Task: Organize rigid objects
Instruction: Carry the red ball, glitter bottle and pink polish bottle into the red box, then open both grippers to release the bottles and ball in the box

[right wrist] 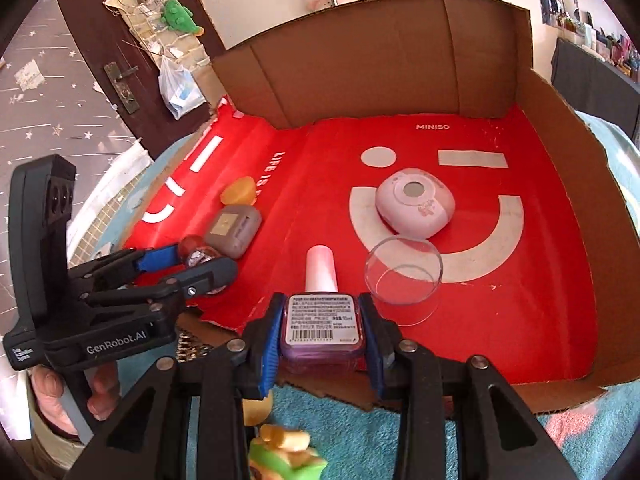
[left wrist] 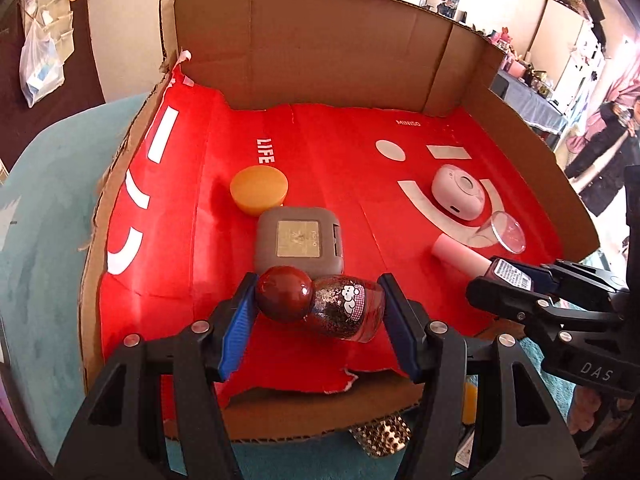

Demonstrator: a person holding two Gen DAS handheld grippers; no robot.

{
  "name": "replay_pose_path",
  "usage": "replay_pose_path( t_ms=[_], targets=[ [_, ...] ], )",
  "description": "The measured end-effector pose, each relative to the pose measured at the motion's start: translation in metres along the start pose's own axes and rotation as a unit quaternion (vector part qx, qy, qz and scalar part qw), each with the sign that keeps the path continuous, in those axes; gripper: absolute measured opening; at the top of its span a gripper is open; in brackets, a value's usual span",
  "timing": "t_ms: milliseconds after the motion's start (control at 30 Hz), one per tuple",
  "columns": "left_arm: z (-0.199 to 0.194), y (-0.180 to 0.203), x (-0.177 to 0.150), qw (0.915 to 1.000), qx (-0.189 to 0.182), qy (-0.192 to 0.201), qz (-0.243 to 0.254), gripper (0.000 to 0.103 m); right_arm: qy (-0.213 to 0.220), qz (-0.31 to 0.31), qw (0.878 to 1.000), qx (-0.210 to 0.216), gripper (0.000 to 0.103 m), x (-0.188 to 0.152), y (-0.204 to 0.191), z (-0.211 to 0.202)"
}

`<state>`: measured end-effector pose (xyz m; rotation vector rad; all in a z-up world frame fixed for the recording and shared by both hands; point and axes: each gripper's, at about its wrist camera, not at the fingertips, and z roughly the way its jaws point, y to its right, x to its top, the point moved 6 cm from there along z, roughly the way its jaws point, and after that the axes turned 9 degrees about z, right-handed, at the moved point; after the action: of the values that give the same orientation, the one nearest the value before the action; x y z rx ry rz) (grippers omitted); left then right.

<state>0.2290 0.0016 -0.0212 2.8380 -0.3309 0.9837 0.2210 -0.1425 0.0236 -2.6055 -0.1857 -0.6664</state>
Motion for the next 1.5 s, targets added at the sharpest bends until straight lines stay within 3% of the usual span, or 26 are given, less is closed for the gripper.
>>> replay_pose_path(
  t_ms=[167,533,1500],
  targets=[
    [0.008,-0.003,0.004,0.9998,0.022,0.003,0.002,0.057,0.016,0.005,1.000,-0.024,0.038,0.004,0.011,0.001],
    [0.015,-0.012,0.012,0.9994,0.032,0.008,-0.012,0.057,0.059,0.006,0.993,-0.098,0.038,0.020,0.033,-0.002],
    [0.016,-0.013,0.012,0.9994,0.032,0.005,-0.014,0.058,0.049,0.021,0.995,-0.087,0.038,0.020,0.036,0.006]
  ],
)
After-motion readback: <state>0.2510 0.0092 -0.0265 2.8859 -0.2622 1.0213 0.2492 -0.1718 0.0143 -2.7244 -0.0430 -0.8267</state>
